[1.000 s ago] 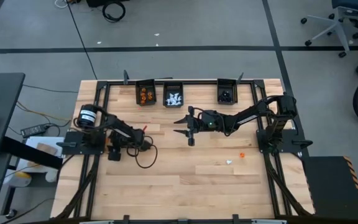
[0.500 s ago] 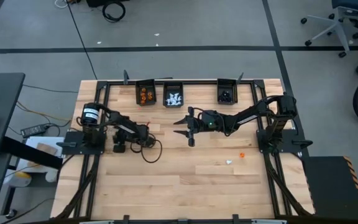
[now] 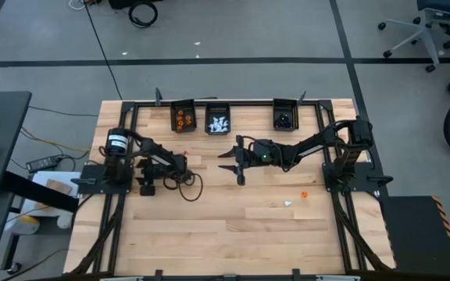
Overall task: Sort Halloween decoration
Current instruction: Put the orange pumpkin toy into the left black bin
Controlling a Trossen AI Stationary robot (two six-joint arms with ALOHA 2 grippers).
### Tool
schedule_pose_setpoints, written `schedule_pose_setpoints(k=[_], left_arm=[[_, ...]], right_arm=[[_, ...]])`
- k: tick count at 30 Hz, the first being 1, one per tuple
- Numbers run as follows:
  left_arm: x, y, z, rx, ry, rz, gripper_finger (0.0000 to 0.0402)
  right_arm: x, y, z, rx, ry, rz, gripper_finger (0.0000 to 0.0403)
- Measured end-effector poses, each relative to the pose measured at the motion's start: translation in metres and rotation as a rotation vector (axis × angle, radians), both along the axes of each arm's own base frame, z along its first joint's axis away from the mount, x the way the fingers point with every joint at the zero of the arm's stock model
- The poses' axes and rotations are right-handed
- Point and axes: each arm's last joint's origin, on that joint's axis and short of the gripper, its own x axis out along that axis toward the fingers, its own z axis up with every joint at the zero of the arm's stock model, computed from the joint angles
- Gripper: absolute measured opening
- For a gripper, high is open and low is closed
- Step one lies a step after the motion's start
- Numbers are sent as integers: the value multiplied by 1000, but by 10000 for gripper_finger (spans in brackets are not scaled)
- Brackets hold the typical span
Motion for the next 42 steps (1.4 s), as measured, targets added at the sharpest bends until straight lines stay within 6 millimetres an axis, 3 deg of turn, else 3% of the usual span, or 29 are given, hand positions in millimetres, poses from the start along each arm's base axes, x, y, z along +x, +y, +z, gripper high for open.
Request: schedule_pose_setpoints(k=[17,22,27,31,35,42], left_arm=[[-13,23,-10,-87,-28,152,171],[-7,13,-9,-318,-71,356,171],[18,12,2,-182,-169,215,171],[35,-3,12,-192,-256,155,171],[21,-15,5,-203,-186,118,171],[2,-19,-6,-170,-64,114,178]], right_arm=[[0,3,0,14,0,6,171],[0,6,0,14,0,14,171],[0,5,0,13,0,5,171],[0,5,0,8,1,-14,171],[0,4,-1,8,7,-14,171],[0,5,0,6,-2,-8,171]])
